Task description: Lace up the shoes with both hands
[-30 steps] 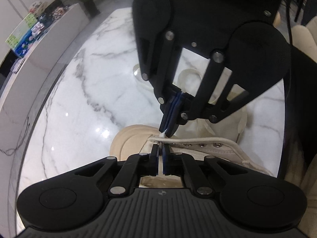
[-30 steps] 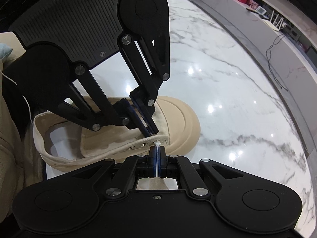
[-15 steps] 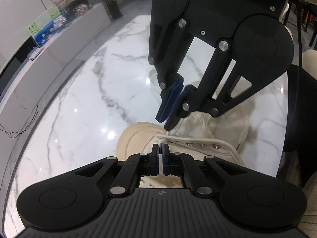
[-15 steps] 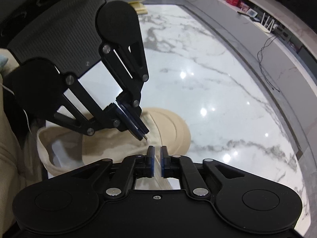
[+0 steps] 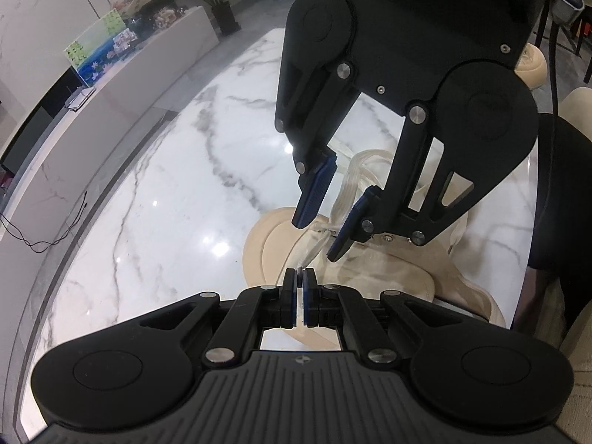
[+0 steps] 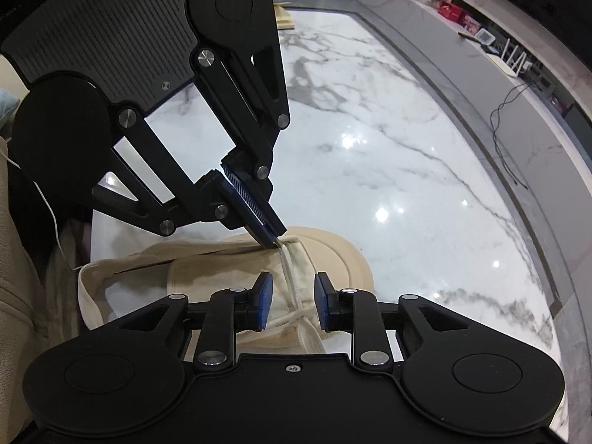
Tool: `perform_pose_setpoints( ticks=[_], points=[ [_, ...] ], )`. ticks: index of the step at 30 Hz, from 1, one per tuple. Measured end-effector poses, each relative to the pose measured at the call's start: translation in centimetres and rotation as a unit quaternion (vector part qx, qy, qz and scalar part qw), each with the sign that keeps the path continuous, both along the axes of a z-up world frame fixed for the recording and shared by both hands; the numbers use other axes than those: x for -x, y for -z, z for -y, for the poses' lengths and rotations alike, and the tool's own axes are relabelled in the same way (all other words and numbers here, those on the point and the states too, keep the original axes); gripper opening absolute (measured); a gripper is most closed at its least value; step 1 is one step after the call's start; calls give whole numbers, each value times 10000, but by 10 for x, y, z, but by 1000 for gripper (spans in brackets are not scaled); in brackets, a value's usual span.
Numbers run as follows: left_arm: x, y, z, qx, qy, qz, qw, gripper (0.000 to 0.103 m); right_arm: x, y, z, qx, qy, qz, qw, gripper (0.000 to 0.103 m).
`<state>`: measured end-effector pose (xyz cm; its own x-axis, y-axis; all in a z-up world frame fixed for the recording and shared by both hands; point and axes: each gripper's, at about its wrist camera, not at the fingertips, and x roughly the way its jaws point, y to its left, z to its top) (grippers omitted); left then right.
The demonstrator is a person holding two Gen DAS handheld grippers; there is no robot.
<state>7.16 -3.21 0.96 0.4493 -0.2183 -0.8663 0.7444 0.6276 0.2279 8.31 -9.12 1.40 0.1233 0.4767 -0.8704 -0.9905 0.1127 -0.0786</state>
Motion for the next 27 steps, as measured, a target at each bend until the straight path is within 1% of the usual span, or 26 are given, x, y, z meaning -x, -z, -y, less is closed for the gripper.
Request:
perform_pose_setpoints(
  ticks=[5, 8, 10, 12, 15, 18, 20, 21, 27],
  points=[
    [1, -1, -2, 0, 7, -7, 10000, 2, 4, -1, -4, -80, -157, 144, 9997, 23],
    [2, -1, -3, -4, 0, -15, 10000, 2, 5, 2, -10, -21, -259, 211, 9994, 22],
    [2, -1, -5, 13, -18, -8, 10000, 2, 6, 5, -13, 18, -324, 215, 9992, 19],
    [2, -1, -6, 30, -33, -3, 10000, 2, 7, 8, -18, 65, -401, 216, 9989, 5],
    [2, 1, -8, 24, -57, -31, 10000, 2, 8, 11, -20, 63, -323, 129, 9994, 3],
    [5, -1, -10, 76, -224, -51, 9997, 5, 8, 11, -22, 147, -246, 83, 9996, 2],
    [7, -4, -10, 232, -410, -86, 9989, 16, 8, 13, -23, 222, -176, 111, 9995, 2],
    [7, -3, -10, 268, -465, -104, 9985, 17, 8, 14, -24, 237, -150, 112, 9995, 2],
    [9, 1, -9, 483, -797, -216, 9954, 18, 5, 18, -29, 304, -6, -103, 9995, 2]
  ],
)
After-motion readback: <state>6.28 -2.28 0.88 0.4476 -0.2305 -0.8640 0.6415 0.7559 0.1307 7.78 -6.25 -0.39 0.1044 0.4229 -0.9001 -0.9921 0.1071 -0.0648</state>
